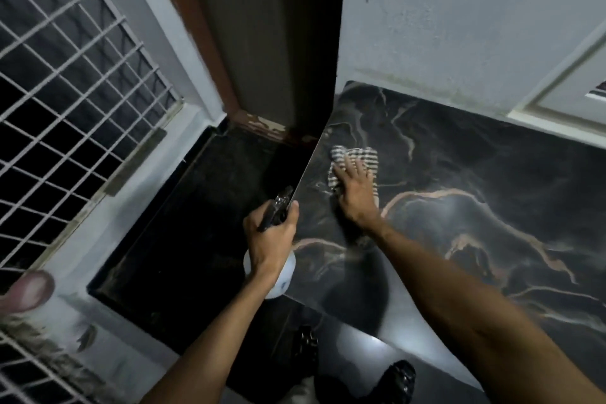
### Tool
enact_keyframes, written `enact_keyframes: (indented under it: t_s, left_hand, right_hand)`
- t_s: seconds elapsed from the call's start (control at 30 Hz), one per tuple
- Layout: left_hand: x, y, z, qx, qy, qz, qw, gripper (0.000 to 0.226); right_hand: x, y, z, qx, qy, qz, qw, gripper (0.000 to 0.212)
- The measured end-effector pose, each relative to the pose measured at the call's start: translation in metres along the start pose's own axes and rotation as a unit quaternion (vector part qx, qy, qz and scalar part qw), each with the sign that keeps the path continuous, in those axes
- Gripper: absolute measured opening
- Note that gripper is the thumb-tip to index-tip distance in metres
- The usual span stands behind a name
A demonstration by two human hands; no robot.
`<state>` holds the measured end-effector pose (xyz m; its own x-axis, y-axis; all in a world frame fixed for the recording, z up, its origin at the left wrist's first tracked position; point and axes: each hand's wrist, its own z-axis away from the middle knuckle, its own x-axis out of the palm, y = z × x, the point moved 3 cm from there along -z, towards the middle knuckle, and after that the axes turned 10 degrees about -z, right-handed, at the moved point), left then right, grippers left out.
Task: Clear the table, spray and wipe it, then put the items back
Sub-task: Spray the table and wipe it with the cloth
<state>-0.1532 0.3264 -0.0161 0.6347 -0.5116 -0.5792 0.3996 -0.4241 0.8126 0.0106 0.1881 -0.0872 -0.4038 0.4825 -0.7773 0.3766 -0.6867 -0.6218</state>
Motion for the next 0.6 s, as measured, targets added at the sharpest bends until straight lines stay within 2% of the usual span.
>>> enact_keyframes:
  t_s: [0.1, 0.17, 0.27, 0.3, 0.43, 0.47, 0.57, 0.6]
  left_hand:
    - [-0.013, -0.003, -0.005, 0.003, 0.008, 0.006, 1.000, 0.032]
    - [-0.019, -0.001, -0.006, 0.005, -0.001, 0.020, 1.000, 0.025]
    - [-0.025, 0.002, -0.003, 0.014, 0.002, 0.018, 1.000, 0.028]
    - [-0.025, 0.004, -0.001, 0.019, 0.004, 0.011, 1.000, 0.029]
    - [-0.025, 0.018, 0.018, 0.062, 0.009, -0.030, 0.998, 0.032]
    - [-0.023, 0.021, 0.024, 0.073, 0.008, -0.038, 0.997, 0.032]
    - [-0.016, 0.034, 0.050, 0.114, 0.007, -0.045, 0.992, 0.033]
    - [-0.012, 0.040, 0.061, 0.122, 0.007, -0.046, 0.991, 0.032]
  right_hand:
    - [0.053, -0.041, 0.062, -0.138, -0.079, 0.004, 0.987, 0.077]
    - [0.051, -0.041, 0.070, -0.141, -0.090, -0.014, 0.986, 0.079]
    - [0.049, -0.046, 0.074, -0.018, -0.029, -0.057, 0.998, 0.078]
    - [0.058, -0.055, 0.087, -0.010, -0.018, -0.064, 0.998, 0.079]
    - [0.086, -0.063, 0.158, -0.153, -0.103, -0.035, 0.982, 0.075]
    - [0.078, -0.048, 0.163, -0.146, -0.094, -0.043, 0.984, 0.074]
    - [0.043, -0.007, 0.179, -0.011, 0.001, -0.088, 0.996, 0.078]
    - [0.039, -0.004, 0.191, -0.004, 0.006, -0.088, 0.996, 0.081]
